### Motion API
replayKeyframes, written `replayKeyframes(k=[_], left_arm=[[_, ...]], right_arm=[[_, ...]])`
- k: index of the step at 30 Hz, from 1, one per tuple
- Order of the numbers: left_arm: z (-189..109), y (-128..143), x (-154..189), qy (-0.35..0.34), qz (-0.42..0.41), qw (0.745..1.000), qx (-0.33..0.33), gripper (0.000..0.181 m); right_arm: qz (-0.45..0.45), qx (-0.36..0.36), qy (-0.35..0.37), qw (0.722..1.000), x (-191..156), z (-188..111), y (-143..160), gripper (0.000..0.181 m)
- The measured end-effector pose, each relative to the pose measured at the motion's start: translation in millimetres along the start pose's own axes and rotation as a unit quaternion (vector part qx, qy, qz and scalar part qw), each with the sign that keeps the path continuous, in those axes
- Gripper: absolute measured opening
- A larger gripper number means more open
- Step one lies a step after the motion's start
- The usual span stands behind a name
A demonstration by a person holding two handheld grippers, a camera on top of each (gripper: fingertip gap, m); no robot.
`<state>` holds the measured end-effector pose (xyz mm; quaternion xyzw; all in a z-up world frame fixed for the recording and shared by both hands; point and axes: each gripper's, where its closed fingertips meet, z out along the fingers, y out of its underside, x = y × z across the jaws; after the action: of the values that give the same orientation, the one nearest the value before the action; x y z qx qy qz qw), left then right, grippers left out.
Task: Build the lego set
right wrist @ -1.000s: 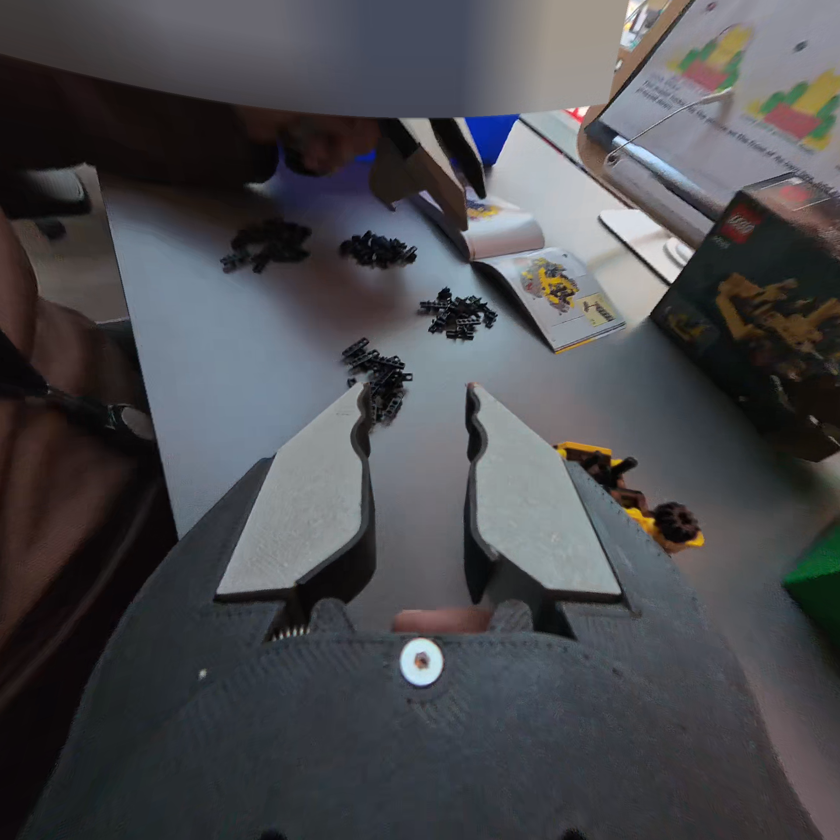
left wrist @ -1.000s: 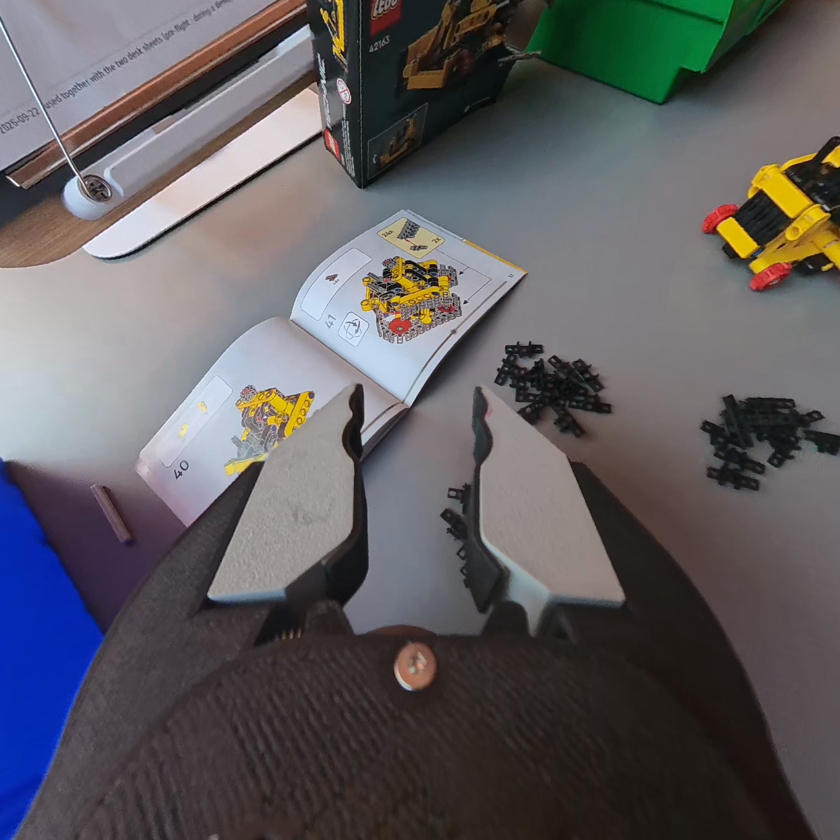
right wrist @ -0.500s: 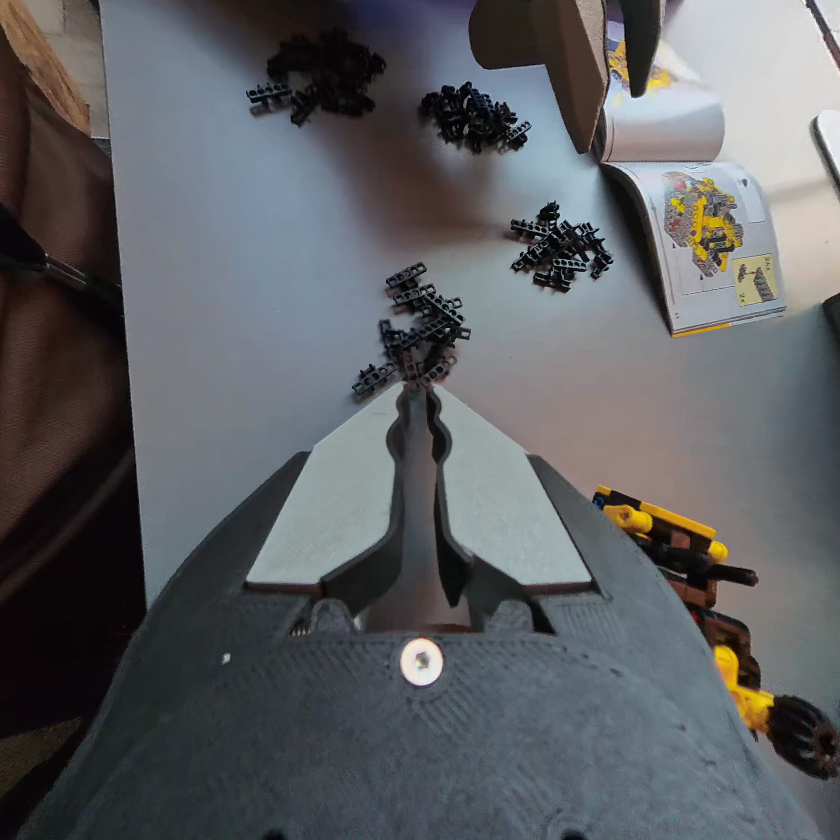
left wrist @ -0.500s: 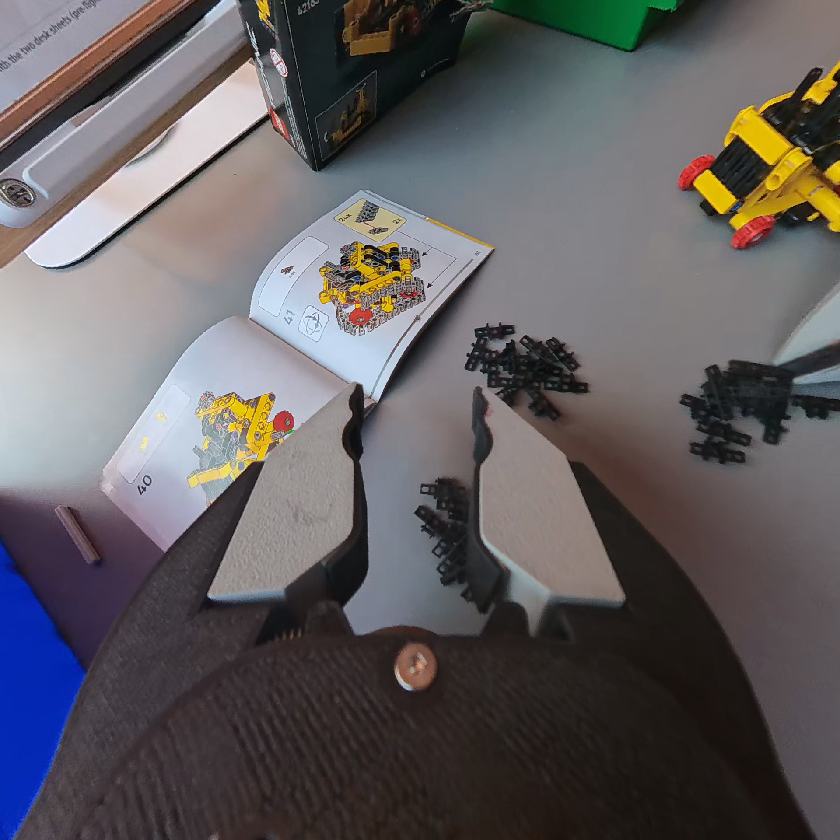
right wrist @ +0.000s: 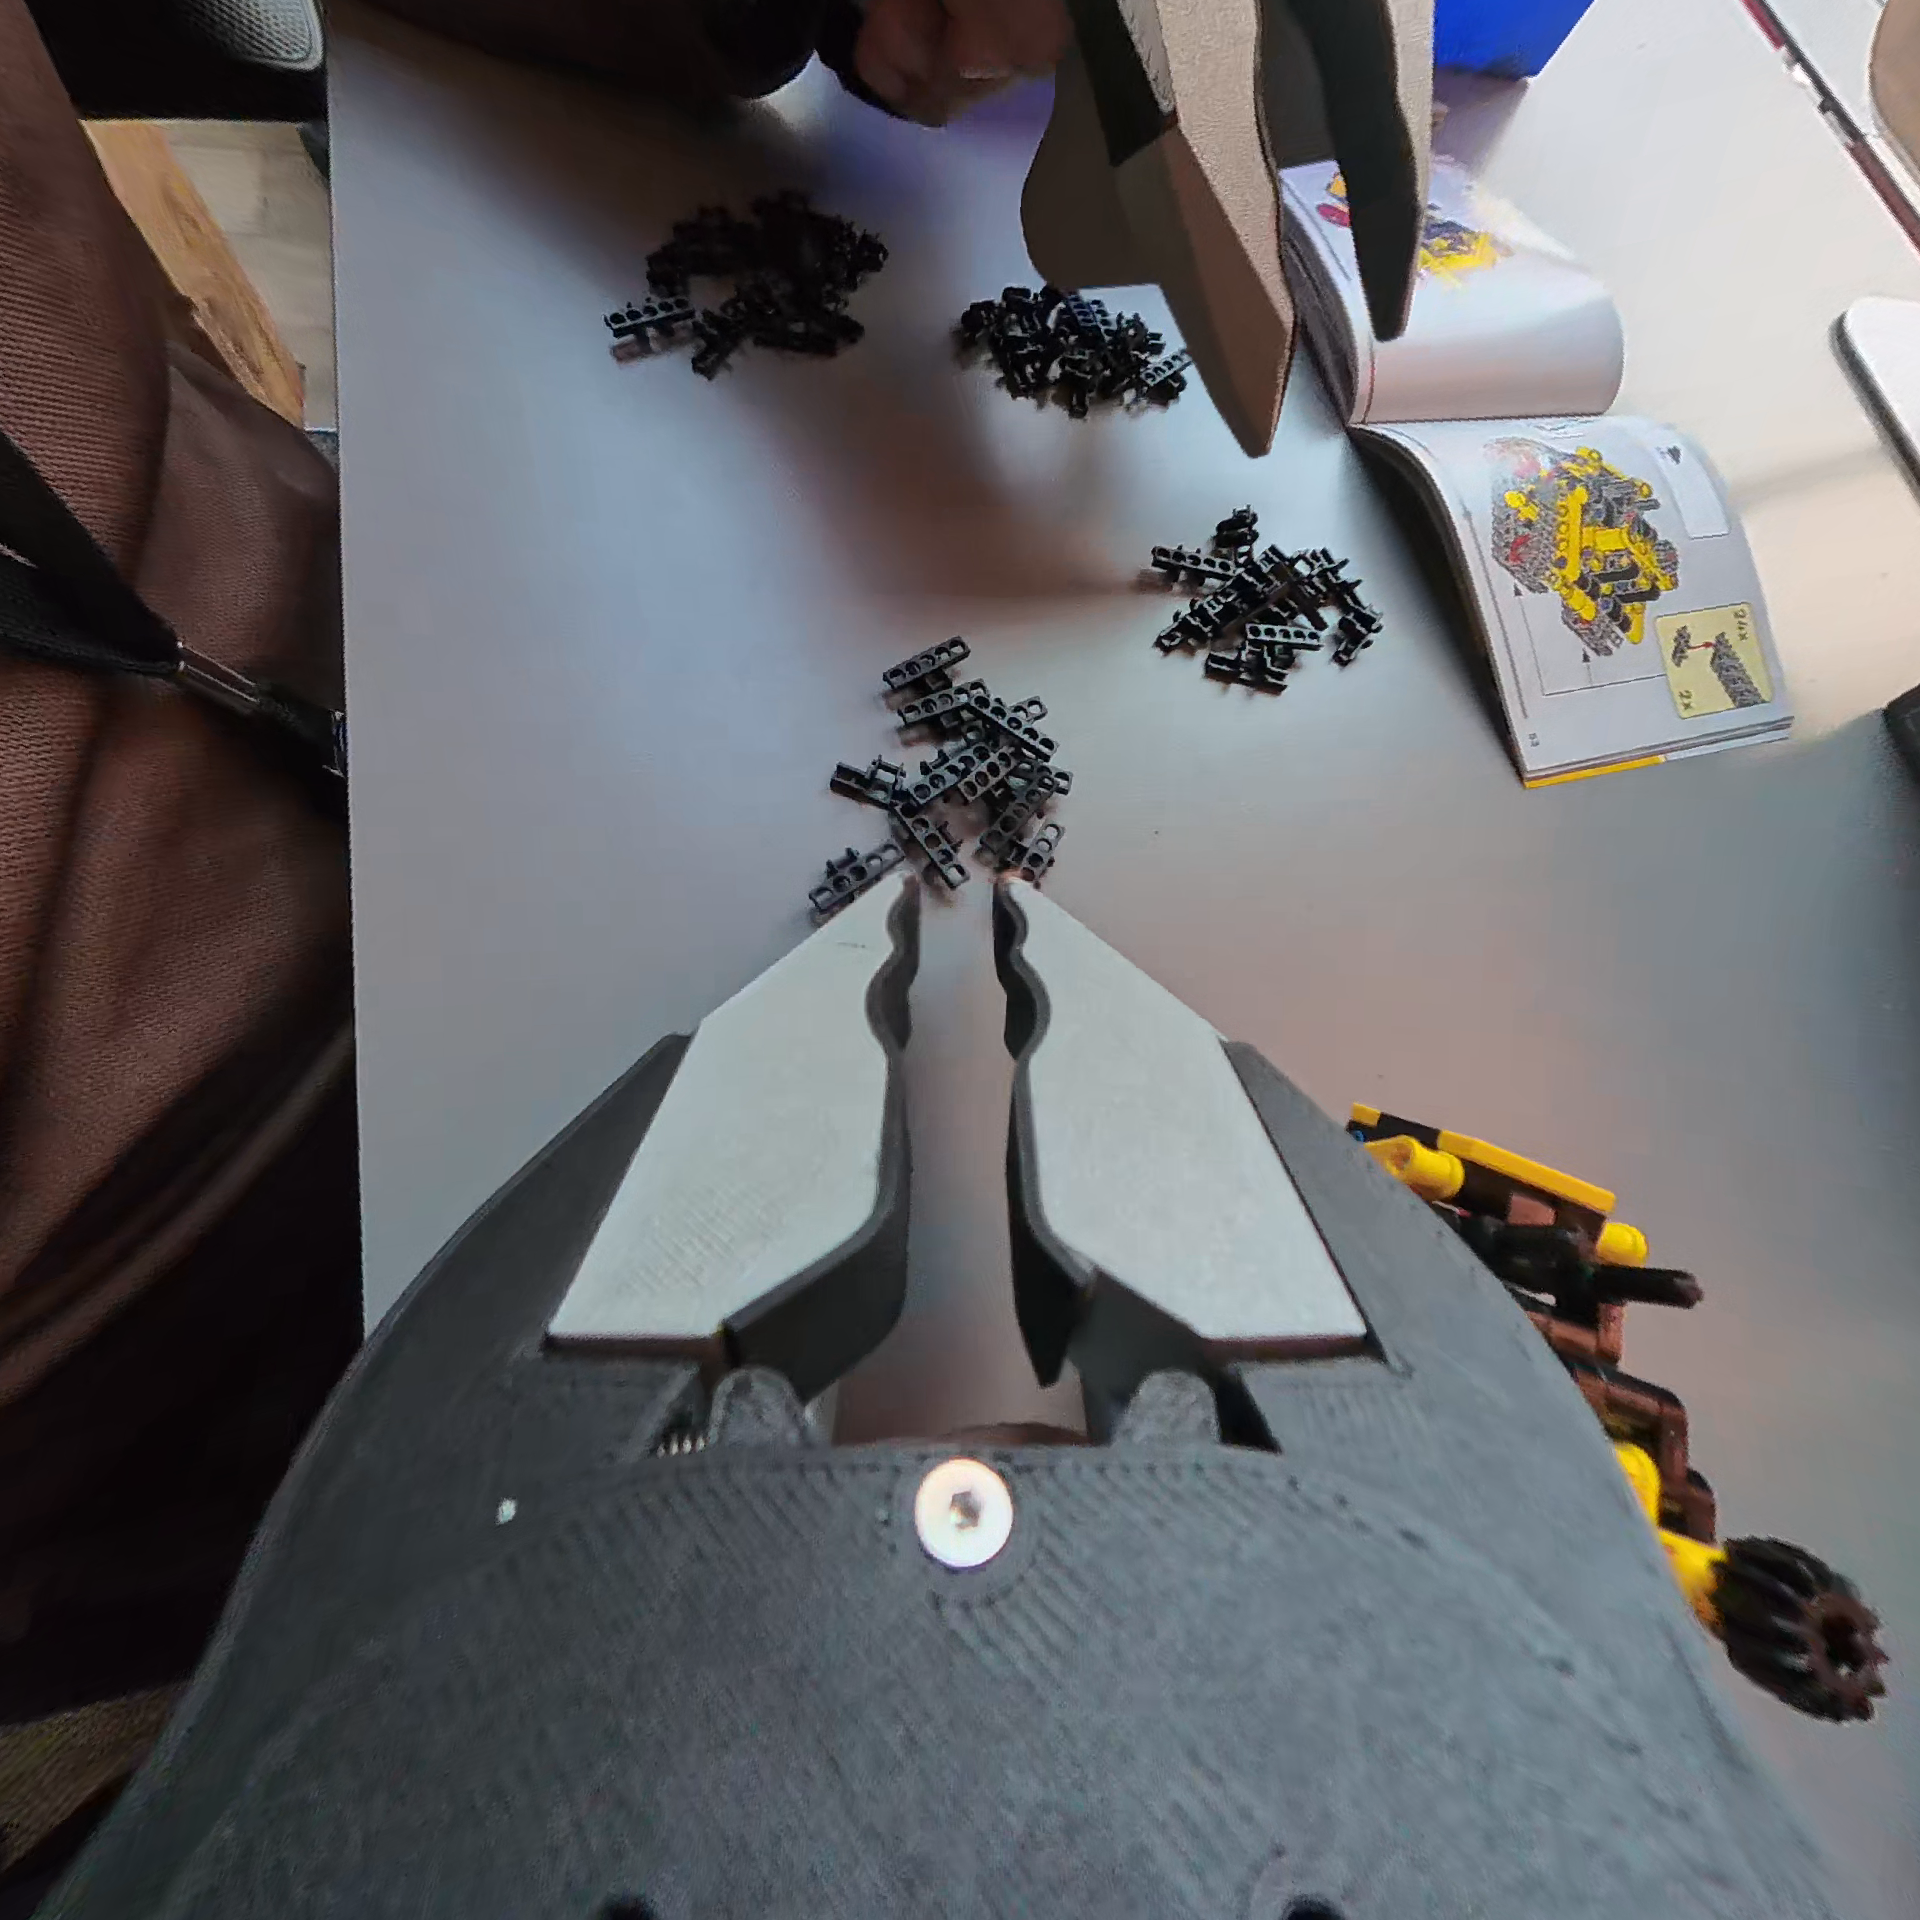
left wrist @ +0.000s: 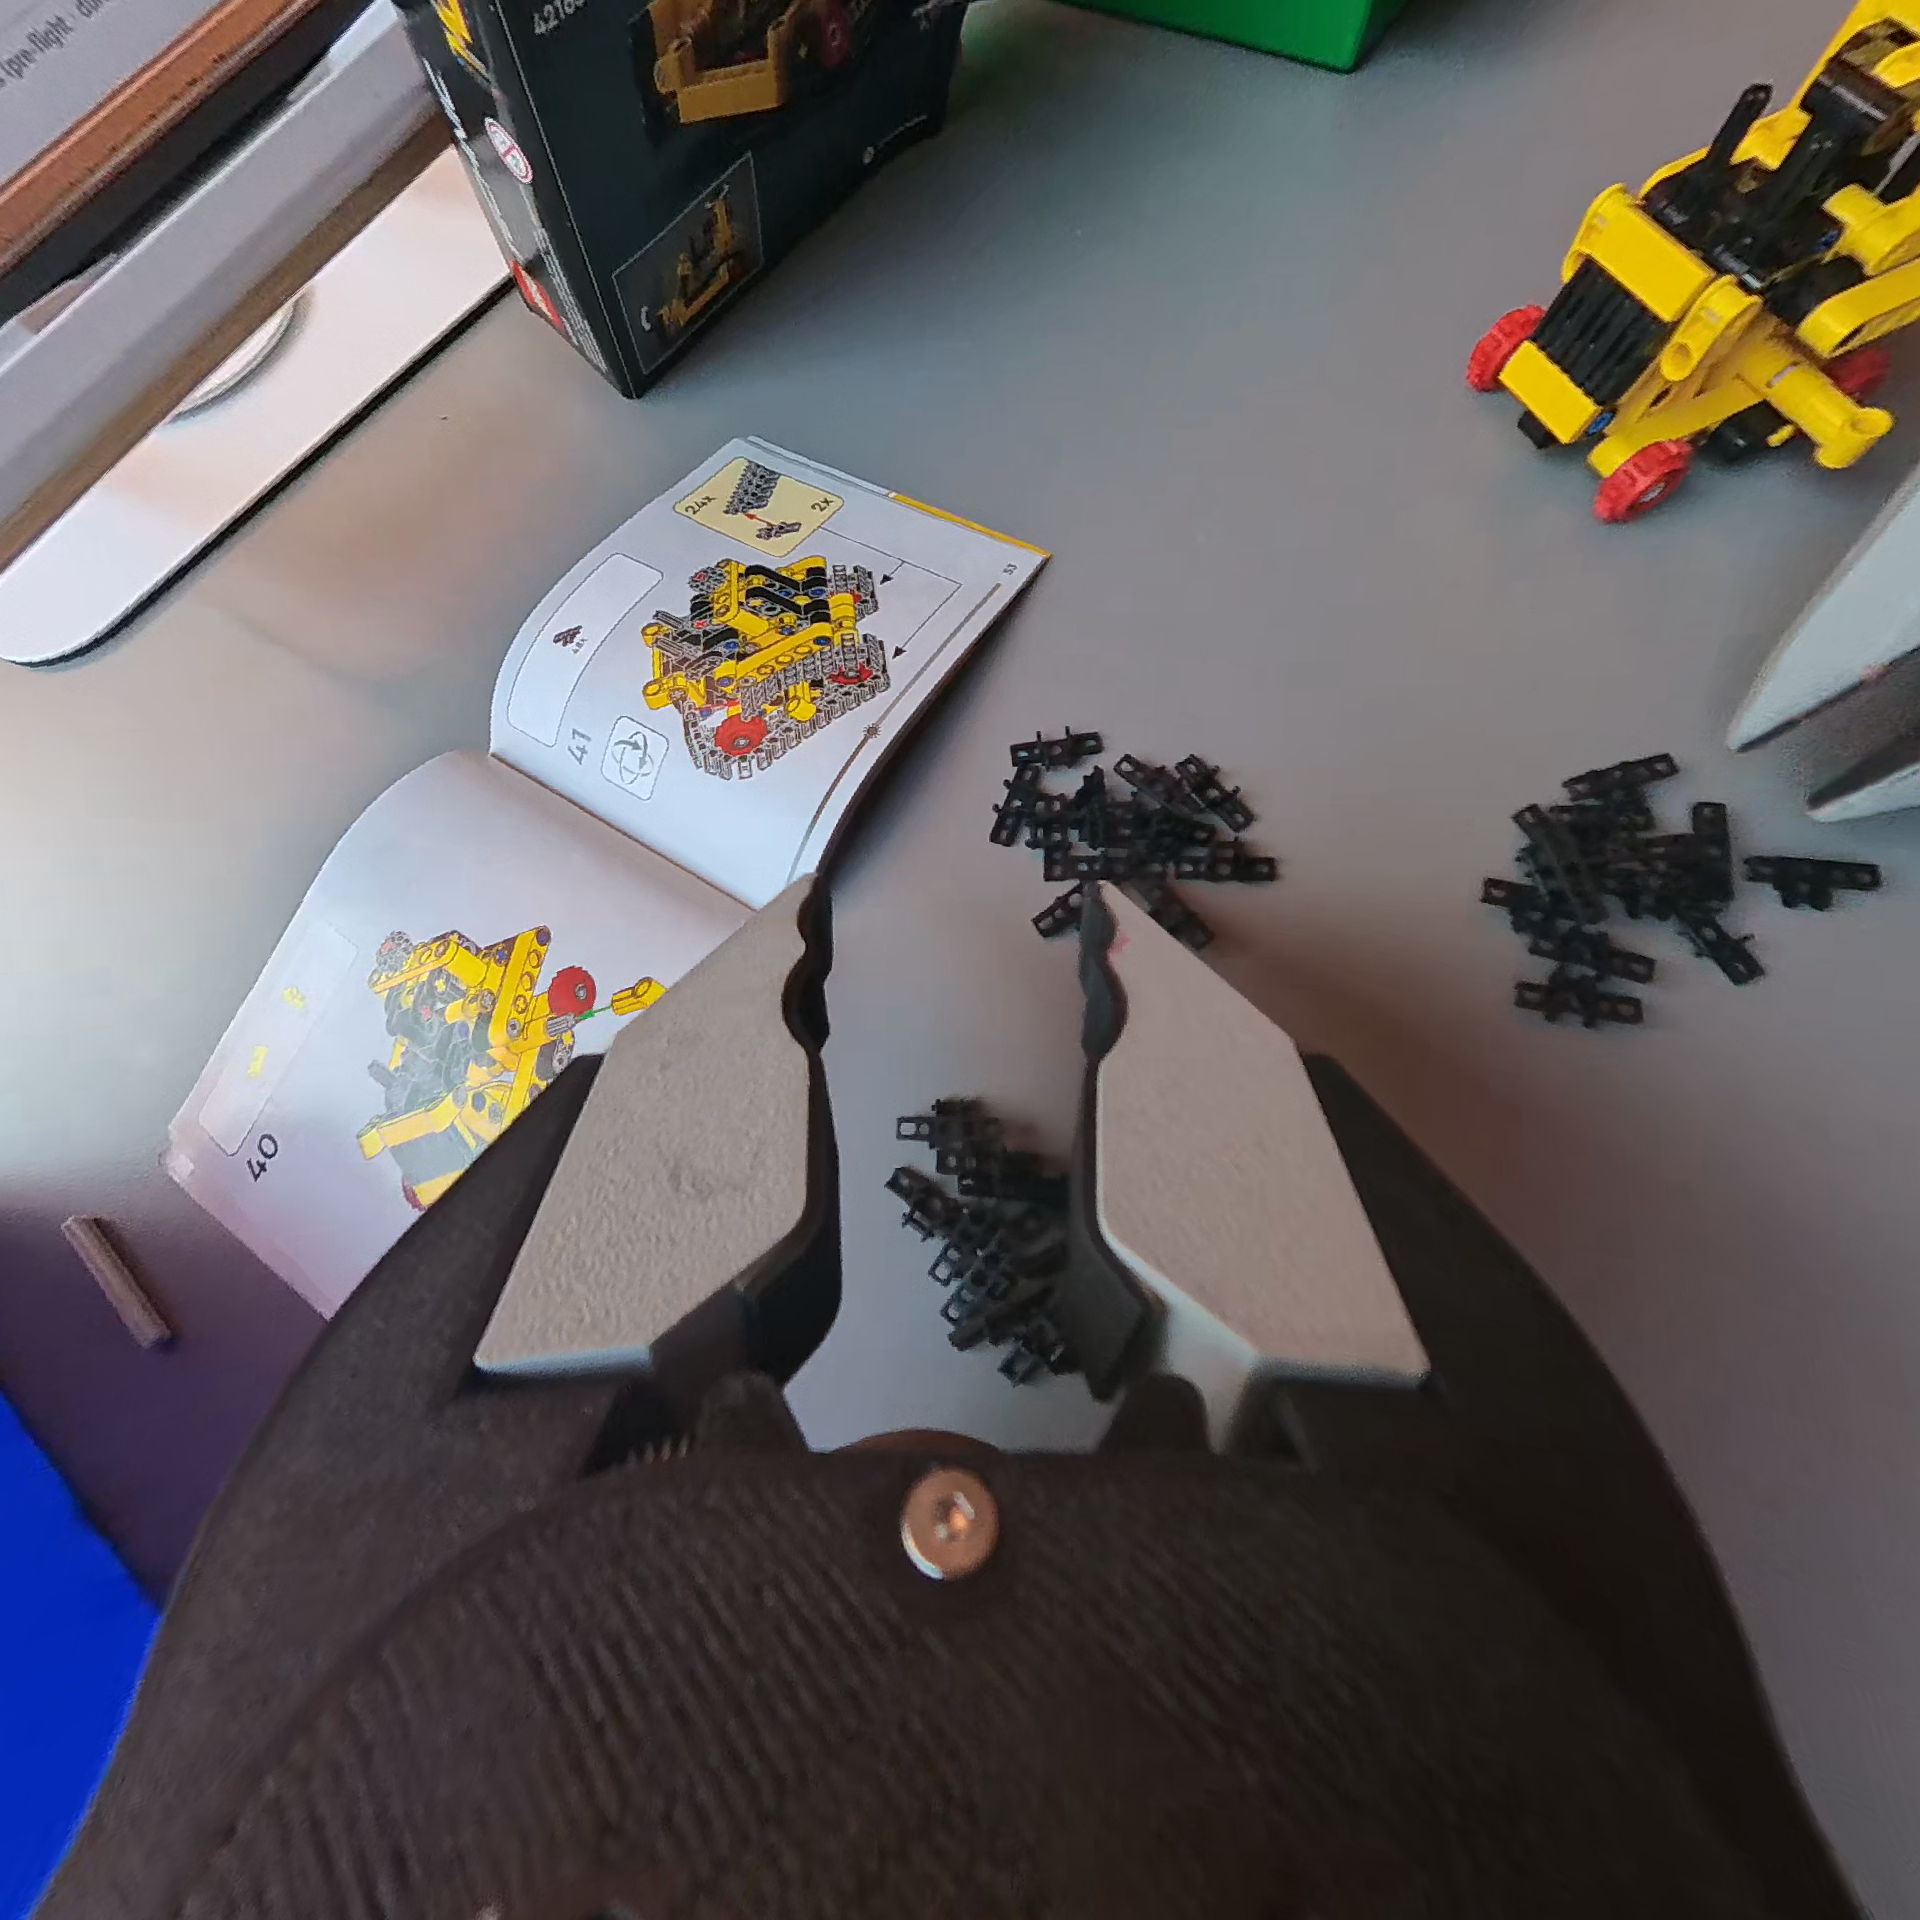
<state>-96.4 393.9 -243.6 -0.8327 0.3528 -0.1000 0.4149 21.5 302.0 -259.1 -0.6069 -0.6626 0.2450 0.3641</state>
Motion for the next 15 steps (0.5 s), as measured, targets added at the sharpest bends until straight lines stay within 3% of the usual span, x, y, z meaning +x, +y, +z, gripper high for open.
replayKeyframes(k=[8, 15], left_arm=[[-4, -3, -4, -0.010, 0.001, 1.000, 0.007, 0.045], [-5, -4, 6, -0.004, 0.019, 1.000, 0.008, 0.046]], right_arm=[[0.023, 0.013, 0.001, 1.000, -22, -8, -11, 0.016], [0.010, -0.041, 0.036, 0.998, -20, 5, 4, 0.010]])
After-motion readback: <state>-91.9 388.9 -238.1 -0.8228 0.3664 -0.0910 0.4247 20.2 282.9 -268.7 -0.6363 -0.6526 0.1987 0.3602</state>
